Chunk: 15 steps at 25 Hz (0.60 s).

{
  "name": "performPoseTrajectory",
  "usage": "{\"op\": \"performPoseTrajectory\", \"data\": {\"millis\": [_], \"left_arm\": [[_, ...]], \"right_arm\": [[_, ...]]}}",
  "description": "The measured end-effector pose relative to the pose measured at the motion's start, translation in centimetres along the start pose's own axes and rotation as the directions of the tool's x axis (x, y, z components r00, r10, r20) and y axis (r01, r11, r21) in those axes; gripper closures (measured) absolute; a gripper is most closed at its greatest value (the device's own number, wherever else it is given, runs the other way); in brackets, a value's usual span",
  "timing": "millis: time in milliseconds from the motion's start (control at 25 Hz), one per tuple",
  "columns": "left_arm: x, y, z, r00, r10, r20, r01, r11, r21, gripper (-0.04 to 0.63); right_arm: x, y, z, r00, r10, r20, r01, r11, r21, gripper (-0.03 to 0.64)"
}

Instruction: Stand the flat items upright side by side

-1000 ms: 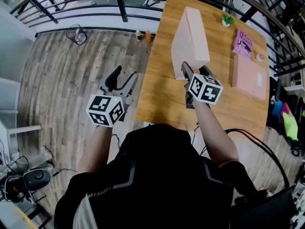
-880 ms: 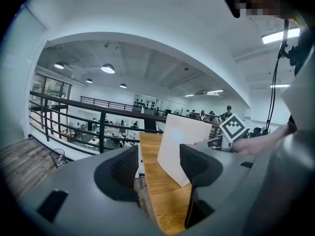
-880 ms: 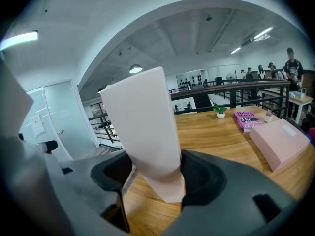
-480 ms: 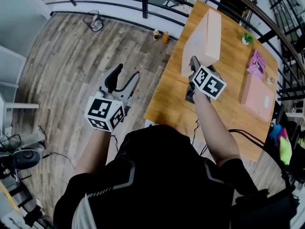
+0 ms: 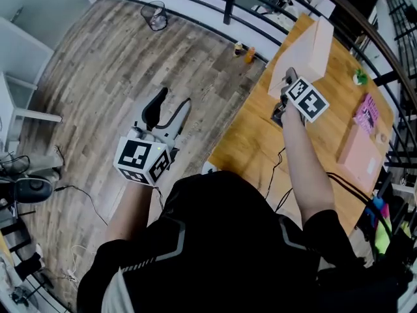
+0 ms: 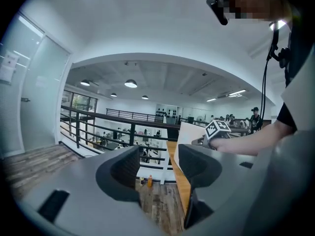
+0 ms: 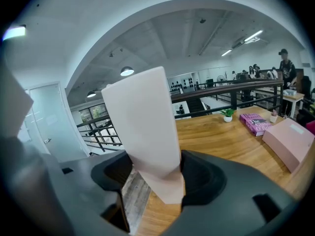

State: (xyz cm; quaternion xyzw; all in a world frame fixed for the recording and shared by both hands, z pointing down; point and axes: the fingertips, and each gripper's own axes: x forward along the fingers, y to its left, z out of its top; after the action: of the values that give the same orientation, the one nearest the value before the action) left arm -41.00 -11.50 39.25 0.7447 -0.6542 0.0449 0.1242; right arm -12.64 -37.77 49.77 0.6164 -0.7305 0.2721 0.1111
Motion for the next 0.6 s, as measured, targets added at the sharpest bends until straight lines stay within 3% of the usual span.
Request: {"op": "performPoseTrajectory", "data": {"millis": [600], "left_arm": [[-2.9, 1.9, -1.2, 0.996, 0.084, -0.024, -0.085, 0.996, -0.02, 0.334]], "right_arm": [[5.9, 0.7, 3.4, 0.996, -0.08, 0.045, 0.079, 0.996, 0.035, 0.302]]}}
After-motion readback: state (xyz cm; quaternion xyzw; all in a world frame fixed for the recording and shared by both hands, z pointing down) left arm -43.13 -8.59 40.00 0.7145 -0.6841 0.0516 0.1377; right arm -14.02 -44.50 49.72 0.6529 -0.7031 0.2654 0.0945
